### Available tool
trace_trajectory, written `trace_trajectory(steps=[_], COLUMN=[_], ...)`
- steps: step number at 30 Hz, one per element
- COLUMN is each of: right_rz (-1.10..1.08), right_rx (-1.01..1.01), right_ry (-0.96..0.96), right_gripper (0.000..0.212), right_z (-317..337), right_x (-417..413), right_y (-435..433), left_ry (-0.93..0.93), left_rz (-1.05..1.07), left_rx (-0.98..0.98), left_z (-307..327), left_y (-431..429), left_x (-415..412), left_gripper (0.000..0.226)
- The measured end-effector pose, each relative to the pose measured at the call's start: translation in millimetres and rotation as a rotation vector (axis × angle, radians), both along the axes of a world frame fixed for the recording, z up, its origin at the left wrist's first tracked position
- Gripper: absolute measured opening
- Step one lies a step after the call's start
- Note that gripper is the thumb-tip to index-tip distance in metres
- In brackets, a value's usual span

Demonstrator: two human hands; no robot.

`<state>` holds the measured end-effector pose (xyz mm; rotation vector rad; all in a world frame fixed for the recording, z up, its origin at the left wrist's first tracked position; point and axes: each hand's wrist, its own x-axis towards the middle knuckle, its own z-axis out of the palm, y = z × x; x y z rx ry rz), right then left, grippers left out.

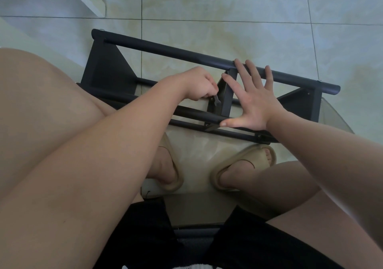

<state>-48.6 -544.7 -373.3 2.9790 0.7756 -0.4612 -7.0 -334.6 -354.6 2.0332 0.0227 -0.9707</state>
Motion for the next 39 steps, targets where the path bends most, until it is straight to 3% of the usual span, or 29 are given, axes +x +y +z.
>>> trace_trajectory(steps=[2,6,18,25,34,39], right_rz=[0.001,0.001,0.001,0.001,0.005,0.002], right_rx=[0.0,0.004,0.023,0.029,0.025,0.02], right_ry=[-0.001,-0.001,-0.011,-0.009,-0.014,-0.007], right_gripper=[0.125,0.126,0.124,0.126,0.126,0.126], right_z=[-0.1,-0.4,-1.8,-2.3,-0.9,-0.5], right_x=[0.0,0.2,-0.3,-0.4,-0.5,-0.3], right_y=[-0.1,-0.4,-0.9,-0.7,-0.6,-0.3], left_ry=[0.098,0.185,0.052,0.085,0.08,0.142], left_rz=[0.133,0.201,0.39,0.405,0.275,0.31], left_rx=[-0.1,-0.159,-0.175,-0.249,-0.188,-0.221], left_z=[-5.1,-15.8,-24.2,-21.3,-22.6,-21.6], left_y=[-2.0,-3.8,-10.2,-12.9,-14.2,-11.9], left_x=[-2.9,-8.1,-10.6,-11.5,-11.5,-10.7], left_gripper=[0.015,0.008,0.009,0.006,0.013,0.006])
